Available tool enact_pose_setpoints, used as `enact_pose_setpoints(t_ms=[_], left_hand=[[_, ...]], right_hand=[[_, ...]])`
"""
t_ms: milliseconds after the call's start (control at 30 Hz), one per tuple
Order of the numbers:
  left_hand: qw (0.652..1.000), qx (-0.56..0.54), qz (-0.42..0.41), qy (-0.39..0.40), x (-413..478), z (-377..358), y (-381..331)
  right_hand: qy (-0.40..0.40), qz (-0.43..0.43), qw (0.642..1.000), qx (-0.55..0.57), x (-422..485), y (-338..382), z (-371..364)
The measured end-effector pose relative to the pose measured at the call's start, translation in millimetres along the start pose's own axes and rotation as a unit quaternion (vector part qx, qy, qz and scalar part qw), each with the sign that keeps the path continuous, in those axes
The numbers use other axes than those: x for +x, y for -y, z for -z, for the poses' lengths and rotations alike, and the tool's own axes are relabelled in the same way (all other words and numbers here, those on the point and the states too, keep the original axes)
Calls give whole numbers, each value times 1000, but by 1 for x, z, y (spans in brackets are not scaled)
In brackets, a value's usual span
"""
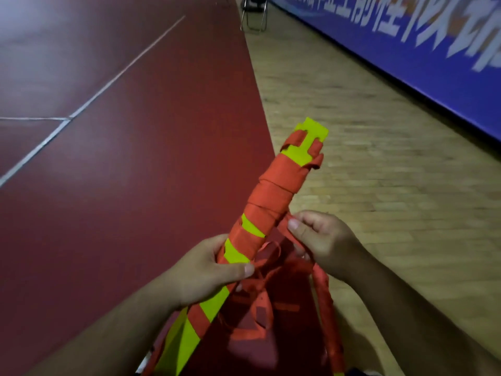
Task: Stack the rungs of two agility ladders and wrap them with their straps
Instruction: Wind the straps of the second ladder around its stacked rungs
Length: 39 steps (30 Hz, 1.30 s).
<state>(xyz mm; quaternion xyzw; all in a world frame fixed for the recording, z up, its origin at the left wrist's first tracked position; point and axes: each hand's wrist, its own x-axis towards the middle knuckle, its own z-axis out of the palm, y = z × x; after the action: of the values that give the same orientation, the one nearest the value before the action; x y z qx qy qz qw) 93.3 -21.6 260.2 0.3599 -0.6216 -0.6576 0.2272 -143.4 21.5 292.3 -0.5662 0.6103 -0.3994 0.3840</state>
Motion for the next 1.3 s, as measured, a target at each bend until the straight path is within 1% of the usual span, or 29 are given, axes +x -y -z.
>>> enact_pose_setpoints(t_ms=[100, 167, 300, 433, 533, 633, 733, 833, 1000, 1100, 1200, 1267, 1300], left_hand=[[998, 41, -1, -38, -6, -7, -3], [998, 35, 2, -50, -7, -13, 0], [997, -14, 17, -79, -1, -20, 8], [992, -99, 41, -71, 7, -19, 13], [990, -118, 58, -53, 10, -15, 16], [985, -147, 74, -53, 15, -12, 19], [980, -175, 78, -58, 18, -9, 20], [979, -178, 74, -60, 19, -4, 21], [986, -149, 62, -36, 21, -2, 23], [986, -152, 61, -25, 21, -5, 24], [985, -155, 66, -27, 21, -7, 23], [984, -161, 71, -28, 21, -6, 23], [983, -167, 71, -29, 21, -6, 23]], right_hand=[[-46, -3, 999, 3, -6, -4, -7], [-74, -8, 997, -10, -9, -10, -13], [-124, 21, 984, -128, -12, -18, -20], [-117, 25, 986, -118, -11, -26, -24], [-106, 20, 987, -119, -8, -28, -25], [-80, 25, 990, -115, -3, -27, -24], [-55, 26, 994, -87, 2, -25, -22], [-49, 36, 996, -62, 4, -27, -20], [-20, 87, 988, -123, 5, -32, -14], [-2, 104, 981, -162, 4, -36, -15], [-3, 81, 985, -150, 3, -37, -13], [-2, 45, 995, -84, 2, -31, -13], [-8, 13, 999, -38, 2, -29, -12]])
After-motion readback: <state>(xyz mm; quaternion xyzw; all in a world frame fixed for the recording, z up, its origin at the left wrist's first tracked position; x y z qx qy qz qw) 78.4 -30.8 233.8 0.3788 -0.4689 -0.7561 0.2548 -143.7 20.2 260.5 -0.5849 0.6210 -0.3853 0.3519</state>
